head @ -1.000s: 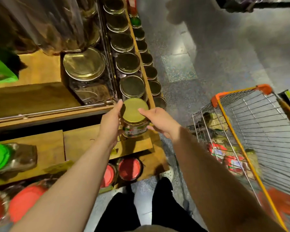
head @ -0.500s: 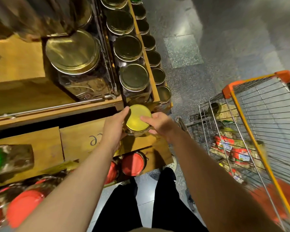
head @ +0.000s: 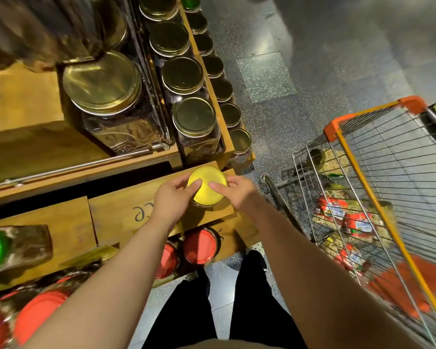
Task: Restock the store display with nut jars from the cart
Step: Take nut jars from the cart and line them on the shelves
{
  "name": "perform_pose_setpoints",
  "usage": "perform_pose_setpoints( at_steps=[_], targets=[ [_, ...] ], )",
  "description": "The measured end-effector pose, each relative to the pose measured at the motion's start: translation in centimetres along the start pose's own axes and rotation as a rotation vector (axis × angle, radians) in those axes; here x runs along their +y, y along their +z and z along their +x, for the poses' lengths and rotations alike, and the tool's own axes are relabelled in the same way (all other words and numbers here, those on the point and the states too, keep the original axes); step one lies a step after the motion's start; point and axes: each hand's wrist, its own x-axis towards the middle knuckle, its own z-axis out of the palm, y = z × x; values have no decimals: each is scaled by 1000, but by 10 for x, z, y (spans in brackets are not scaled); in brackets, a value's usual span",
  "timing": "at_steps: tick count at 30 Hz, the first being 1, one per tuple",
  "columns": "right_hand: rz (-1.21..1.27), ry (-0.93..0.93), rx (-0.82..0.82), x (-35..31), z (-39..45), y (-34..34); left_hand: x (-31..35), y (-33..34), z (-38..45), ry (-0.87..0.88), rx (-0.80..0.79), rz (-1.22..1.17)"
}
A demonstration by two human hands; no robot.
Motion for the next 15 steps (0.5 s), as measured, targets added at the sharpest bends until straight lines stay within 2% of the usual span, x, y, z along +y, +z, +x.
perform_pose_setpoints(
  at_steps=[9, 15],
  targets=[
    [-120, -77, 149, -13, -50, -26, 47, -7, -47, 67, 16, 467],
    [-28, -152, 266, -30, -104, -60, 97, 1, -95, 333, 48, 667]
  ],
)
